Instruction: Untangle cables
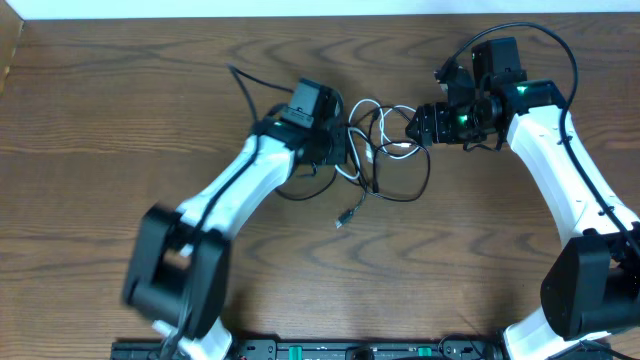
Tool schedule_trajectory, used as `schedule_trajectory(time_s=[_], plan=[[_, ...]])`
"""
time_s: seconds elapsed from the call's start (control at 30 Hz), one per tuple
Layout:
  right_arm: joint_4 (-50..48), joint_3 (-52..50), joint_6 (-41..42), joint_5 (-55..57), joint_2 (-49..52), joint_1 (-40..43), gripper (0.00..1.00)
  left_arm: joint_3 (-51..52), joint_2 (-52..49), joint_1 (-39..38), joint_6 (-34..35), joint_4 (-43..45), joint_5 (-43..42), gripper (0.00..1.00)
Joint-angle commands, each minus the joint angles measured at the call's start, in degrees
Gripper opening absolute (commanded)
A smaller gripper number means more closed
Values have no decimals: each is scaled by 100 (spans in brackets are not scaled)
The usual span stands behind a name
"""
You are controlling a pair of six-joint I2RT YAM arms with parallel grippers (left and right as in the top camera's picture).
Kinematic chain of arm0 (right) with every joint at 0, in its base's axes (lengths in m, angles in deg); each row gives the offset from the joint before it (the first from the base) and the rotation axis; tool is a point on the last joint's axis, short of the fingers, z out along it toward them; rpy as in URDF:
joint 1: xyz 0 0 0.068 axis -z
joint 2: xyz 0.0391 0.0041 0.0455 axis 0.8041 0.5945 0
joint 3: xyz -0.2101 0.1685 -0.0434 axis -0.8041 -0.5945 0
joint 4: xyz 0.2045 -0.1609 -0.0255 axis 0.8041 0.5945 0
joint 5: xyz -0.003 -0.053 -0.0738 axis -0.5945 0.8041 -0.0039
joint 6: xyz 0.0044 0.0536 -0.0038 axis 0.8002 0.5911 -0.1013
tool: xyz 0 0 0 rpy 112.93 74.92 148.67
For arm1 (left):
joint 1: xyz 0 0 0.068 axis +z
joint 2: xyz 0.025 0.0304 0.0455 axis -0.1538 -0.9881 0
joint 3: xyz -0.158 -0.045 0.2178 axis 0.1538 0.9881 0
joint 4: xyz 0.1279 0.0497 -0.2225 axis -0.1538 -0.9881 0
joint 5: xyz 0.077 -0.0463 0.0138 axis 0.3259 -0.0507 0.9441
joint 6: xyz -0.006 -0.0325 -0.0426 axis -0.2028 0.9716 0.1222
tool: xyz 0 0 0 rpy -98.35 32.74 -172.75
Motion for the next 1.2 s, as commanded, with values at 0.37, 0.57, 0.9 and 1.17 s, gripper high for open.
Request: schedule_trajectory(time_s=[0.37,0.57,0.9,1.17], plan=[[-785,0,-813,-3257,-295,-24,64,-90,2369,234,114,-448,-973,8],[-857,-2,-811,-3449,-459,-61,66,-87,2435,671,503,-518,-1725,8],[-1073,-2,-1215,-3014,-459,-710,70,-87,2413,883,503,-514,-3309,8],[-1563,-2,-970,-2179,-459,-940,63,-87,2413,883,505,-514,-4614,7]])
